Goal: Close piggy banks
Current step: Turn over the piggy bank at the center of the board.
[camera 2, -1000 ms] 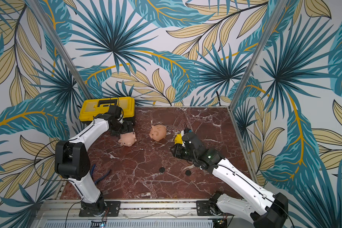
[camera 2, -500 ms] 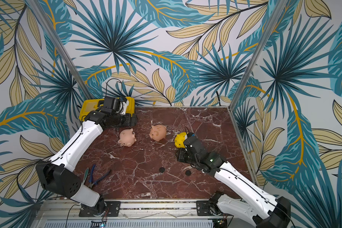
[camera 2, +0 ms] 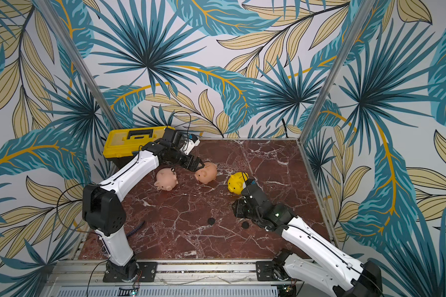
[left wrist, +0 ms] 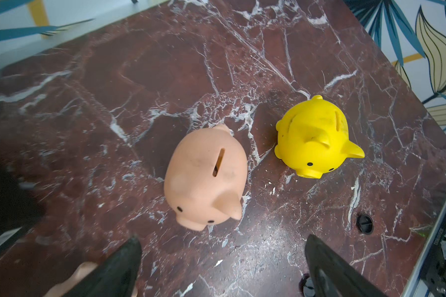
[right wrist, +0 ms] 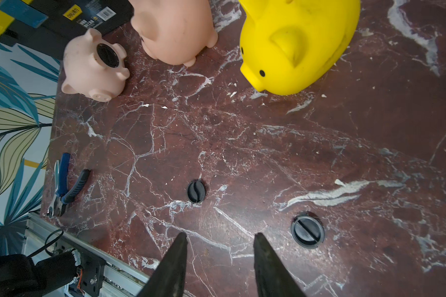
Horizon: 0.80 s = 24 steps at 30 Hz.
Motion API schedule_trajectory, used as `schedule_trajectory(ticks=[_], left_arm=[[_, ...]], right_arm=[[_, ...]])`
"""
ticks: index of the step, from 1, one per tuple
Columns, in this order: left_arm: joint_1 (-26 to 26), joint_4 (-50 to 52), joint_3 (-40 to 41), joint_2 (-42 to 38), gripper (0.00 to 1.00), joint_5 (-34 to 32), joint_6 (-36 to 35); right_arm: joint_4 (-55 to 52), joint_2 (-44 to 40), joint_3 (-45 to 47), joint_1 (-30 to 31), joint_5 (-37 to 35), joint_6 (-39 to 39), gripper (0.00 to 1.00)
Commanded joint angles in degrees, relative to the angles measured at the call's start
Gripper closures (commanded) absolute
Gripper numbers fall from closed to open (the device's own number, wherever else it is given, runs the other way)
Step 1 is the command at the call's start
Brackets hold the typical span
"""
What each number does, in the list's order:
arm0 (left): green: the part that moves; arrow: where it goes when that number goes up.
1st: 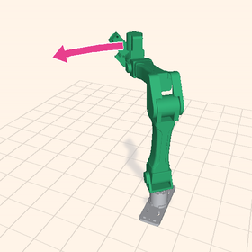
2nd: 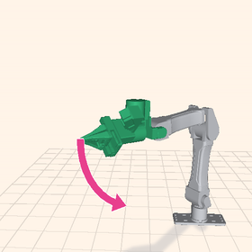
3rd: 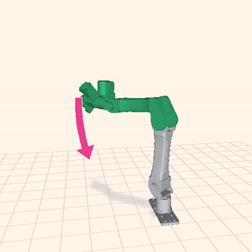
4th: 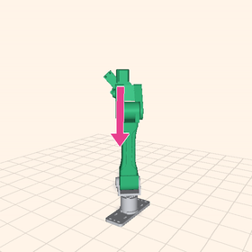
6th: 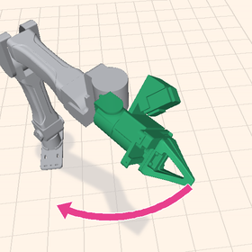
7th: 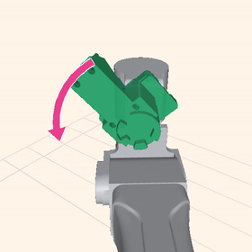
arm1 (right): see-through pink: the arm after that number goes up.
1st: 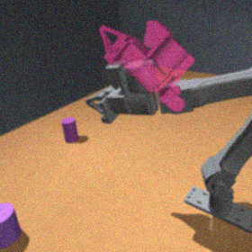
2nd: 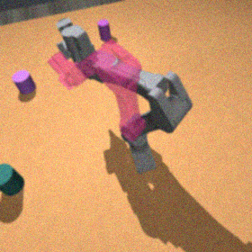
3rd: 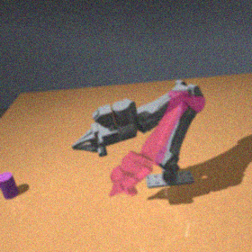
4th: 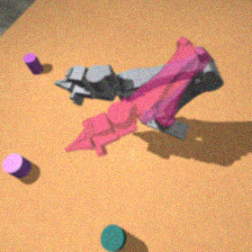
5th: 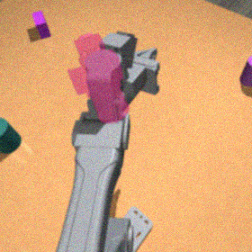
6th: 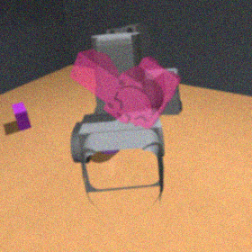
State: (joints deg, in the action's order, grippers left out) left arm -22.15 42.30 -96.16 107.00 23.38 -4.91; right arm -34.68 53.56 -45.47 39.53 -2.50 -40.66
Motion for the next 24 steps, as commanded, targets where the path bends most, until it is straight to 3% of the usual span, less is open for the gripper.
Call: schedule_trajectory(ticks=[1, 11, 19, 24], left_arm=[[-0.1, -5.0, -1.9, 1.2, 0.00, 5.7, -5.6], [-0.1, -14.2, 3.6, 3.2, 0.00, 2.8, -17.9], [0.0, -14.8, 5.0, 5.0, 0.01, 1.8, -21.1], [0.3, -14.4, 5.3, 6.4, 0.00, 5.1, -21.8]], right_arm=[[2.3, -0.8, 1.1, 0.3, 0.6, 1.1, 0.54], [6.2, -2.2, 2.2, 0.4, 4.2, 1.1, 0.50], [5.8, -1.8, 2.5, 0.3, 4.0, 1.7, 0.48], [5.0, -1.6, 2.3, 0.3, 3.8, 1.8, 0.48]])
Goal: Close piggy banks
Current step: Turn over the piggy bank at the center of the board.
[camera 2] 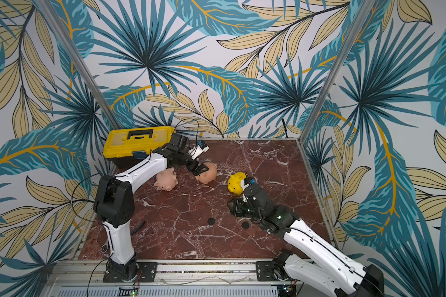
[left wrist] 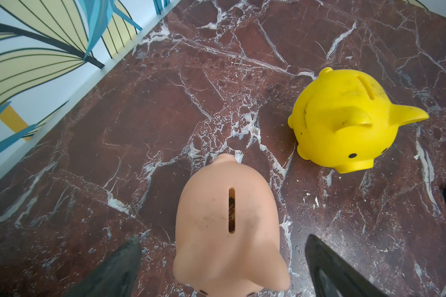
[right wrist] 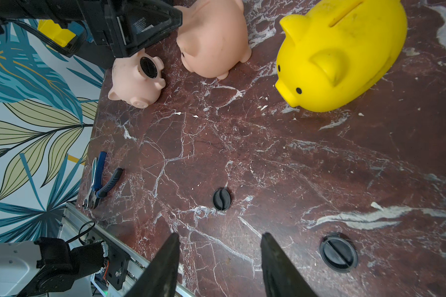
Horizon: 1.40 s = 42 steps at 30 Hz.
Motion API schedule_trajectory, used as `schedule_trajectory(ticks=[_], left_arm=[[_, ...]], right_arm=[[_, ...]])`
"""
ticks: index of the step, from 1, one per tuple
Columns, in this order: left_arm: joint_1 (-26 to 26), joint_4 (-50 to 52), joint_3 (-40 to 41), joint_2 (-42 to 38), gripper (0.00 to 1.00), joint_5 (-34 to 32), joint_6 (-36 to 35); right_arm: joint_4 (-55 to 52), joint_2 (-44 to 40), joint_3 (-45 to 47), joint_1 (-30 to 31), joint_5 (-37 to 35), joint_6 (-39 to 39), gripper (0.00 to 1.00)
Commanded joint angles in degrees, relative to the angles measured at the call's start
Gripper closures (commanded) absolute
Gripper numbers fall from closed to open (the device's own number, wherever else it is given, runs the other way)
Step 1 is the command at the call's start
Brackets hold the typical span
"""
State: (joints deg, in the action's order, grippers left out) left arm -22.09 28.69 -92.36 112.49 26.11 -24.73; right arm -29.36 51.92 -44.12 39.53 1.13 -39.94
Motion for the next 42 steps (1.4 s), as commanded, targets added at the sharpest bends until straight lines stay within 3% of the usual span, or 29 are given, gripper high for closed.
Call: schedule_trajectory(ticks=[1, 25, 31, 42], left_arm=[[0.2, -0.7, 1.6, 1.0, 0.00, 2.7, -2.2], [0.3, 1.5, 2.4, 4.1, 0.00, 0.1, -1.8], [0.2, 1.6, 2.1, 4.5, 0.14, 1.9, -2.9], [-0.1, 1.7, 5.0, 1.7, 0.23, 3.9, -1.9]], right_arm=[[-0.4, 0.0, 0.9, 0.4, 0.1, 1.1, 0.48], [0.0, 1.3, 1.0, 0.3, 0.7, 1.1, 0.43], [-0.3, 1.2, 1.3, 0.3, 0.3, 1.1, 0.43], [0.2, 1.3, 2.0, 0.4, 0.2, 0.5, 0.43]])
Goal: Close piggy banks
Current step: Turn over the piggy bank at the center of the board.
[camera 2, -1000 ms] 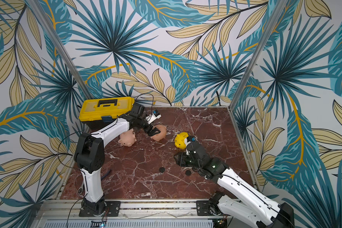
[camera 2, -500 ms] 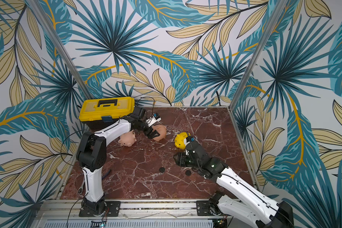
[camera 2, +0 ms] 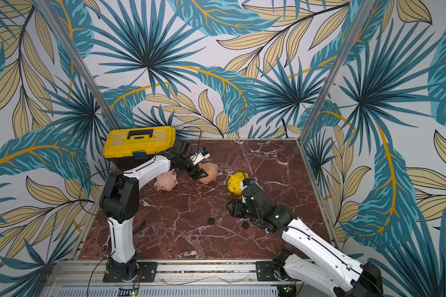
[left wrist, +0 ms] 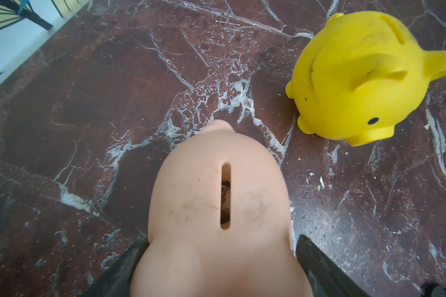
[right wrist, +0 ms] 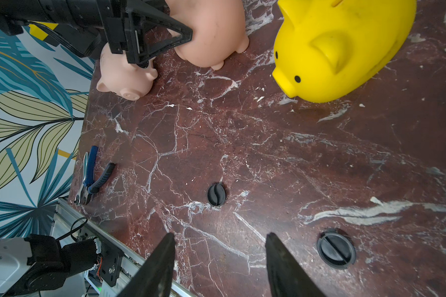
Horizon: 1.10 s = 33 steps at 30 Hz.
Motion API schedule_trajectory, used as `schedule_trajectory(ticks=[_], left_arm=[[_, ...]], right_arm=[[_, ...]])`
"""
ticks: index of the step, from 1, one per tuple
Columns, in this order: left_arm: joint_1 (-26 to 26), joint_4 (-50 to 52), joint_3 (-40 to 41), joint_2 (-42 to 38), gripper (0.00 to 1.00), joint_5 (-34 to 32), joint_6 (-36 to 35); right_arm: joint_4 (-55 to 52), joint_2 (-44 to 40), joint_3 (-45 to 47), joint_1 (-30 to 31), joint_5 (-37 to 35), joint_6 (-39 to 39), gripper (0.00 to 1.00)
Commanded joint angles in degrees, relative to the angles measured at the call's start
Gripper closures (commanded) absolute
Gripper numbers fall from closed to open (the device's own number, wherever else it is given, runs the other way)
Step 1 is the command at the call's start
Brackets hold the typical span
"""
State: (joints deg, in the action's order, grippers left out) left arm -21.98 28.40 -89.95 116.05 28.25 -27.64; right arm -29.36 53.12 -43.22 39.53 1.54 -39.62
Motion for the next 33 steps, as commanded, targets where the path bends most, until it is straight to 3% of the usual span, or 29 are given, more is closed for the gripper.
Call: schedule_trajectory(ticks=[1, 9, 16, 25, 33], left_arm=[[-0.2, 1.9, 3.0, -2.4, 0.23, 1.8, 1.6], [-0.8, 1.9, 6.0, -6.6, 0.26, 3.2, 13.4], [-0.9, 1.9, 9.7, -9.1, 0.29, 5.5, 26.5], [-1.0, 2.0, 16.7, -13.2, 0.30, 7.7, 38.6], [-0.9, 2.0, 22.7, -16.0, 0.30, 7.5, 47.5]], right_arm=[[0.1, 0.0, 1.1, 0.3, -0.3, 0.2, 0.43], [-1.1, -0.6, 1.2, 0.3, -2.0, -0.1, 0.43], [-7.5, -1.8, 0.7, 0.3, -9.5, 0.0, 0.43], [-13.6, -4.8, 0.5, 0.2, -12.7, -0.3, 0.44], [-20.4, -2.2, -0.4, 0.3, -16.8, 0.4, 0.44]])
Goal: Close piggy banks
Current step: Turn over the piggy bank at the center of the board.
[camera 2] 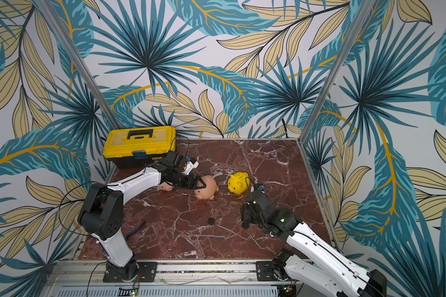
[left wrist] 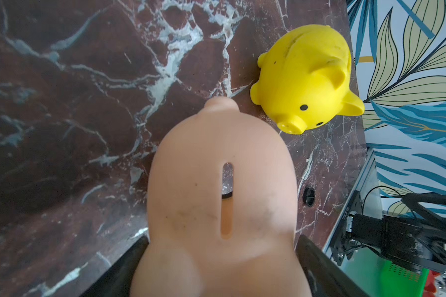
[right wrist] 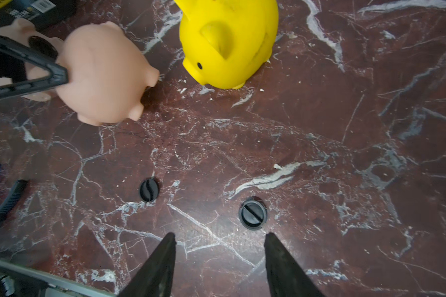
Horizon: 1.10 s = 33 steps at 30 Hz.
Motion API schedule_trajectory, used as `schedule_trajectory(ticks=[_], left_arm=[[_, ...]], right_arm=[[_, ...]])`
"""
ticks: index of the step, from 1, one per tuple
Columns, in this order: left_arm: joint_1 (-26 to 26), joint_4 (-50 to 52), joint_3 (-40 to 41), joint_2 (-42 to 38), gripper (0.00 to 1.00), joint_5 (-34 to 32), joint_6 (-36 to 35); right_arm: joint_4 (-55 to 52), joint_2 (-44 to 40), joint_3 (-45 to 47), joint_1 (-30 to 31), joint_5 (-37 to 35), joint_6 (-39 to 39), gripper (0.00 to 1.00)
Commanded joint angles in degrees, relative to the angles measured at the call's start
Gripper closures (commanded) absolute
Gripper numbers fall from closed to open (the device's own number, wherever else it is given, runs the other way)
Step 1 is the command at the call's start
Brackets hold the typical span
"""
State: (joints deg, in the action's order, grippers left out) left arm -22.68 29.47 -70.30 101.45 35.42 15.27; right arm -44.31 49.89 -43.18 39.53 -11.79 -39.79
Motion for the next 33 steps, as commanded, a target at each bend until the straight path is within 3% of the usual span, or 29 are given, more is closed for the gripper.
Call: schedule_trajectory(ticks=[1, 12, 33], left_arm=[[-0.2, 1.0, 3.5, -1.7, 0.29, 0.3, 4.7], [-0.2, 0.5, 5.3, -2.3, 0.07, -0.7, 3.7], [-0.1, 4.3, 6.6, -6.4, 0.01, -5.2, 1.7]], right_arm=[[-6.1, 1.4, -0.7, 0.2, -3.7, 0.7, 0.44], [-5.9, 2.2, -0.7, 0.2, -2.9, 0.6, 0.43], [-2.6, 2.9, 2.8, 0.2, -1.0, -1.4, 0.43]])
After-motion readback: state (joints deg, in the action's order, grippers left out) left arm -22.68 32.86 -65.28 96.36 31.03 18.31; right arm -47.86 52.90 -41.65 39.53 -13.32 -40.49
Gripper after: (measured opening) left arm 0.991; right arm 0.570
